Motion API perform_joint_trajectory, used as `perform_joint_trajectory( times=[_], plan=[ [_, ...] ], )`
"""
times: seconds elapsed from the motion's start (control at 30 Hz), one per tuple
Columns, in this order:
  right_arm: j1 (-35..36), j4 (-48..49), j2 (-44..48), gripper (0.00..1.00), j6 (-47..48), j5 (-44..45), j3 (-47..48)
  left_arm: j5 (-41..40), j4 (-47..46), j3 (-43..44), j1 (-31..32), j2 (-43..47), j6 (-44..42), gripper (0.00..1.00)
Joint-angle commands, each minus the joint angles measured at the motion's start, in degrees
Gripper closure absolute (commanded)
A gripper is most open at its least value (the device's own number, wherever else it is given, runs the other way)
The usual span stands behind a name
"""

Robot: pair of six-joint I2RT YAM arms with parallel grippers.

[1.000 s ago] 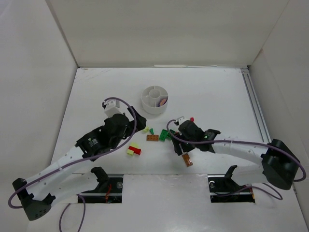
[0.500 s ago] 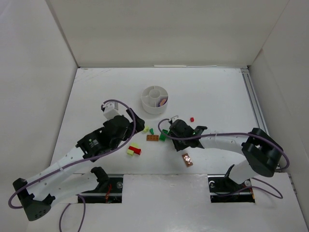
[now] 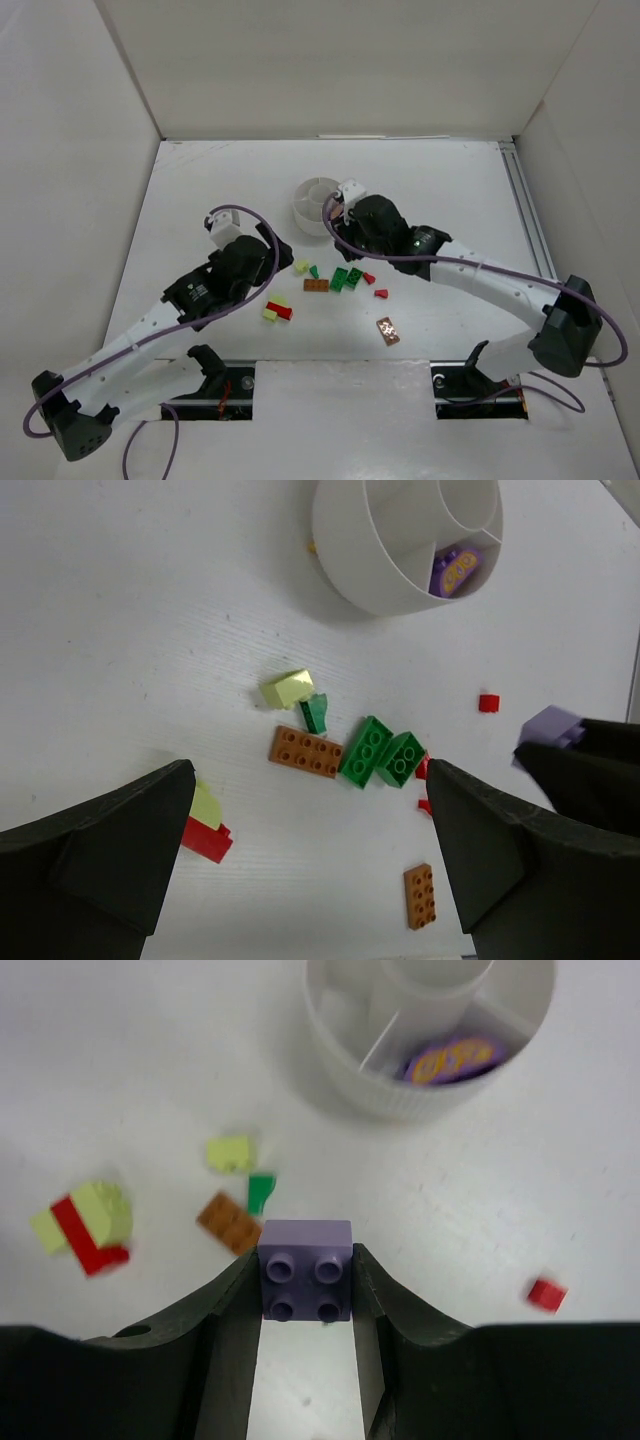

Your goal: Sort the legos into containers by color

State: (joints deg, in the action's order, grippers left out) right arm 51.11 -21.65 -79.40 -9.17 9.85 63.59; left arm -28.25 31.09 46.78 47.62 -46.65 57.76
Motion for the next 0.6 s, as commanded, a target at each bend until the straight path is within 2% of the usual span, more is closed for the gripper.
perform_joint_trajectory(
  times=[0.0, 0.1, 0.27, 0.4, 0.47, 0.57],
  plan=[
    [-4.2, 5.9, -5.1, 0.81, 6.8, -0.3, 5.4, 4.2, -4.2, -1.4, -4.8, -1.1, -3.6, 0.0],
    [-6.7, 8.3, -10.9, 0.81, 9.9, -1.8, 11.4, 10.0, -7.4, -1.4, -9.5, -2.5, -8.4, 0.0],
    [-9.5, 8.9, -20.3, 0.78, 13.9, -3.7, 20.5, 9.5, -8.5, 0.1, -10.7, -4.7, -10.6, 0.0],
    [-10.1, 9.4, -24.5, 0.78, 14.4, -2.1, 24.0, 10.1, -7.9, 1.4, -11.3, -7.0, -12.1, 0.0],
    [-10.6, 9.4, -25.6, 0.72, 14.4, -2.1, 24.8, 10.8, -7.9, 1.4, -12.6, -7.5, -13.1, 0.0],
    [-10.6, 10.0, -27.8, 0.69, 14.4, -3.2, 25.5, 13.6, -8.5, 1.9, -14.7, -8.5, -14.9, 0.0]
  ],
)
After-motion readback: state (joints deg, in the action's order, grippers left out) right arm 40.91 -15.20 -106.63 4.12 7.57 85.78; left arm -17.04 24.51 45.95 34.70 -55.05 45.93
